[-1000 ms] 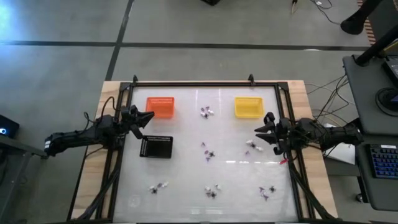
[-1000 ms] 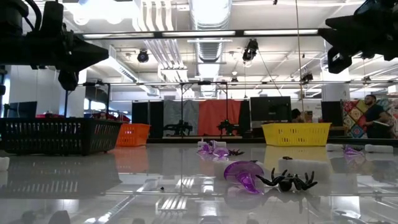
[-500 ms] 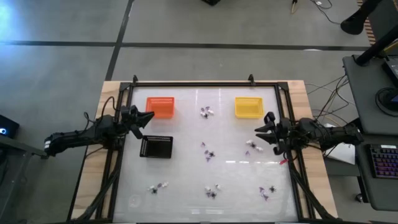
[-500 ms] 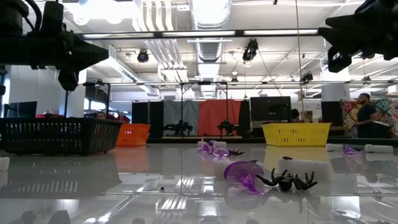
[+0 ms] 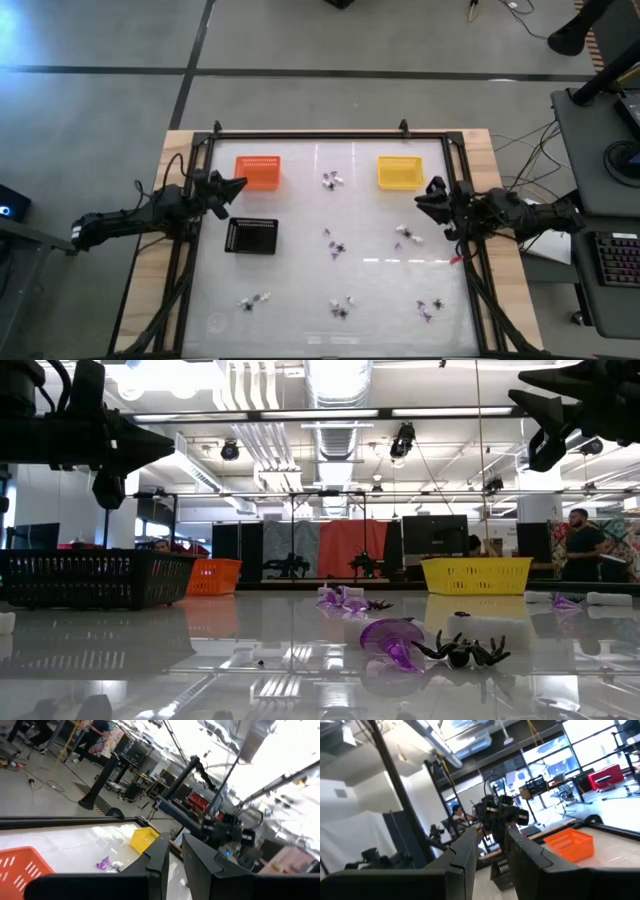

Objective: Sort Halloween decoration
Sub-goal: Put the white skeleton toy into the yellow bin

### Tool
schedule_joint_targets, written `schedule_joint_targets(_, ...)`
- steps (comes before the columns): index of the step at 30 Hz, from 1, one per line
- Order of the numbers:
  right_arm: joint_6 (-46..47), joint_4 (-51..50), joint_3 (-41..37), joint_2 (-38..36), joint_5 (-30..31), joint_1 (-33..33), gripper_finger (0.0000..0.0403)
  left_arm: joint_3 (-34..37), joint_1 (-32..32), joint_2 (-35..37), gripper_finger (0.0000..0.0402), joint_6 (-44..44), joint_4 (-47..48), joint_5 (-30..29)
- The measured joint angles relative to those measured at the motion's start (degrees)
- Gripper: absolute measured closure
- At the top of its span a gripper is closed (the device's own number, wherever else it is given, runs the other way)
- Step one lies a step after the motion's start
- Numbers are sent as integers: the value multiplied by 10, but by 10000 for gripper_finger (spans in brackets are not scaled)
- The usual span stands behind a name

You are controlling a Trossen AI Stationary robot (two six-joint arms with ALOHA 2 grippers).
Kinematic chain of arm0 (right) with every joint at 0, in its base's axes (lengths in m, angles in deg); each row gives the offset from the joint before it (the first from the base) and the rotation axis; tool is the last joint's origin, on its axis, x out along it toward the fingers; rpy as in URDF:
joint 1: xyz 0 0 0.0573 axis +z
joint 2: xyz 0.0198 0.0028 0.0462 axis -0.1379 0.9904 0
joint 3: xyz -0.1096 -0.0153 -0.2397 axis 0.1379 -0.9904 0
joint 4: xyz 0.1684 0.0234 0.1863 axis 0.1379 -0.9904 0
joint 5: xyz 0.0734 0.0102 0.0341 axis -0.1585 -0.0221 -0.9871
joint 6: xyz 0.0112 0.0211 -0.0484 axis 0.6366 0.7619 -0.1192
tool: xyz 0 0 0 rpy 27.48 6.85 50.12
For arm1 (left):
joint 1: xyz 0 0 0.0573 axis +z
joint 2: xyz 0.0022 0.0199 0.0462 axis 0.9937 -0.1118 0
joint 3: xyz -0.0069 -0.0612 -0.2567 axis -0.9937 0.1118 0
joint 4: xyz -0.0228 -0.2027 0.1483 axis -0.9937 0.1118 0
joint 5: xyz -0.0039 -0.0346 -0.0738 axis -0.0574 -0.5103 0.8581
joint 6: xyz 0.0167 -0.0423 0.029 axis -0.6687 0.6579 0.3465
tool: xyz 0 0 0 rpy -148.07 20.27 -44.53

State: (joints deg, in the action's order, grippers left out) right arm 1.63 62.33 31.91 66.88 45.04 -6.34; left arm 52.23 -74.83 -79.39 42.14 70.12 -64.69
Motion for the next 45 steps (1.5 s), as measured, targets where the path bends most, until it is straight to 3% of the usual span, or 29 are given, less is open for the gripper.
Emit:
schedule_joint_targets(6,0,15,0,0,44,0,312,0,0,0,366,2,-18,0)
schedule_joint_targets(12,0,33,0,0,45,0,312,0,0,0,366,-3,-67,1)
schedule_joint_targets(22,-75,34,0,0,45,0,312,0,0,-13,366,-3,-20,16)
schedule_joint_targets(28,-20,60,1,0,84,0,312,-14,0,-27,366,-3,-25,15)
schedule_joint_targets(36,-68,-16,90,26,104,0,312,-112,0,-73,366,-49,79,21)
schedule_joint_targets(40,-100,-110,160,52,113,0,312,-167,0,-100,366,-73,141,21)
schedule_joint_targets(45,-96,-264,248,104,190,0,312,-229,0,-124,366,-90,211,22)
